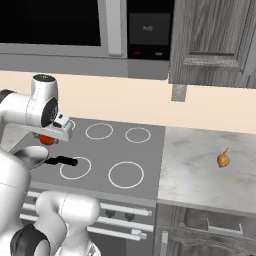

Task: Place the pan on the front left burner on the stove. Then place the tomato and the onion in the pan and turn on the front left burner.

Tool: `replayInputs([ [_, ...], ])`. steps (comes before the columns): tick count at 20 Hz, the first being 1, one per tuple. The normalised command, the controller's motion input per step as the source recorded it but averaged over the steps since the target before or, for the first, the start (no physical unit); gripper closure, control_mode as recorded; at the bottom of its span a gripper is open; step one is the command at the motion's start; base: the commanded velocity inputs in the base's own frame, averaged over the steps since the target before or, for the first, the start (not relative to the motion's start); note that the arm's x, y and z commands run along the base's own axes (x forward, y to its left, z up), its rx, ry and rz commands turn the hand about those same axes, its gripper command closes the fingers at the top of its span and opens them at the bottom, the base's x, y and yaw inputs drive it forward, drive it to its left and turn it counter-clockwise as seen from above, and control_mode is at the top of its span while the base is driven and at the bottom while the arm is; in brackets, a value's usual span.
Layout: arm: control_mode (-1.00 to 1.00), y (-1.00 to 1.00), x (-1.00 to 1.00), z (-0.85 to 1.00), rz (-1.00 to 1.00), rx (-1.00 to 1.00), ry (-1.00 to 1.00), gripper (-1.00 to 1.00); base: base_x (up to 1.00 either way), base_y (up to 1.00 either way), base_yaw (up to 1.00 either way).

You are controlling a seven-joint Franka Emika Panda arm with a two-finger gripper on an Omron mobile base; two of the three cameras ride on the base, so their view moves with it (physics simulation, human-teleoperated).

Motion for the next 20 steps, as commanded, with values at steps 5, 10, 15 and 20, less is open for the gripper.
replayInputs([
  [5,-1.00,0.46,0.00,-0.03,0.17,0.02,0.01,1.00,0.00,0.00,0.00],
  [10,-1.00,0.64,0.00,-0.01,0.15,0.00,0.03,1.00,0.00,0.00,0.00],
  [15,-1.00,0.58,0.01,0.00,0.14,0.00,0.00,1.00,0.00,0.00,0.00],
  [20,-1.00,0.40,0.24,-0.05,0.13,-0.01,0.00,1.00,0.00,0.00,0.00],
])
